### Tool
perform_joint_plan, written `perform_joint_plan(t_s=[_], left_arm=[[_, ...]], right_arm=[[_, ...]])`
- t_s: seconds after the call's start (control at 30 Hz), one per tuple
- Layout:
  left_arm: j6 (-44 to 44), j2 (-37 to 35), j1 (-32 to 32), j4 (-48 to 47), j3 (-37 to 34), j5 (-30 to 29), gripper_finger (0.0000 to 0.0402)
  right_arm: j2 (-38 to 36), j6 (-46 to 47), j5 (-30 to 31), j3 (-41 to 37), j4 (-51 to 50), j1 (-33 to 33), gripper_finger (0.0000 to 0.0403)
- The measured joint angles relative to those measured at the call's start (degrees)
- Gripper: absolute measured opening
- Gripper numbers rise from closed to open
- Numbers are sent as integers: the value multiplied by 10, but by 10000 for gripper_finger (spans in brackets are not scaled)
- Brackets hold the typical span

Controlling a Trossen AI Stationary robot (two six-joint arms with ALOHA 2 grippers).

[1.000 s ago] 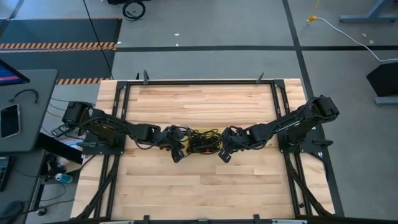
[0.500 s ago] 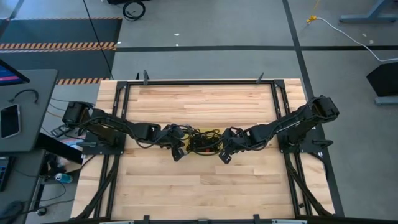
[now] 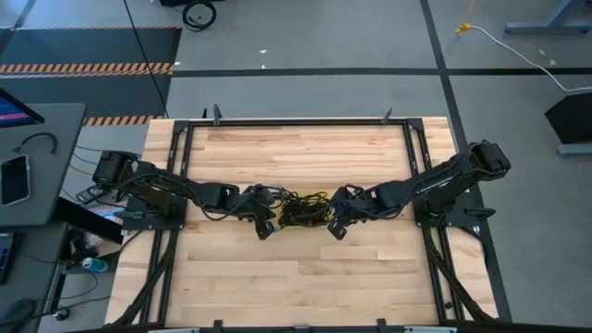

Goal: Pick and place USB-C Cables
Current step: Adjust the yellow bin, then return to Home Position

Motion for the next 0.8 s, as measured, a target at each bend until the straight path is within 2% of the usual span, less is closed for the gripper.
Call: perform_joint_plan(t_s=[0.27,0.4,0.5,0.6,0.8], left_arm=[[-8,-14,-10,-70,0,0,2],[-11,-49,-19,-110,0,1,2],[-10,-91,-22,-140,6,-4,1],[12,-137,-22,-207,35,-43,1],[78,-211,-22,-383,150,-175,2]], right_arm=[[-15,2,-4,-1,-37,-1,7],[-54,0,1,-1,-31,-1,6],[-99,-13,31,-1,-31,-1,7],[-154,-44,62,-1,-26,-1,7],[-273,-110,121,-1,-11,-5,7]])
